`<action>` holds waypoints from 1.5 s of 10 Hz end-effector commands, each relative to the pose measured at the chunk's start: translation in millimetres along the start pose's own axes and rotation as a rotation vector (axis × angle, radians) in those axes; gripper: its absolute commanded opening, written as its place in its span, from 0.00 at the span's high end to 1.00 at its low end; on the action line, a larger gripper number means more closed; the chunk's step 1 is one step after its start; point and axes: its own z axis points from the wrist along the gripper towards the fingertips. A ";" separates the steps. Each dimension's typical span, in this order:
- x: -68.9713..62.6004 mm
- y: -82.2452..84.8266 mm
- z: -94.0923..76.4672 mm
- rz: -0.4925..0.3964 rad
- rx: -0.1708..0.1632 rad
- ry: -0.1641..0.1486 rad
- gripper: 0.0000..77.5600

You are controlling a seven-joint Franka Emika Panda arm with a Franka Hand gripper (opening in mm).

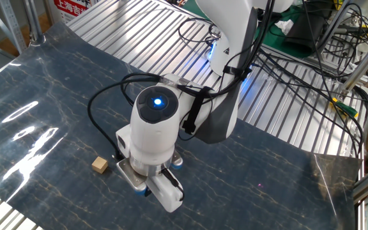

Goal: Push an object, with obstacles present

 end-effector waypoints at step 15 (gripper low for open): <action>-1.0 0.3 -1.7 -0.287 -0.039 -0.028 1.00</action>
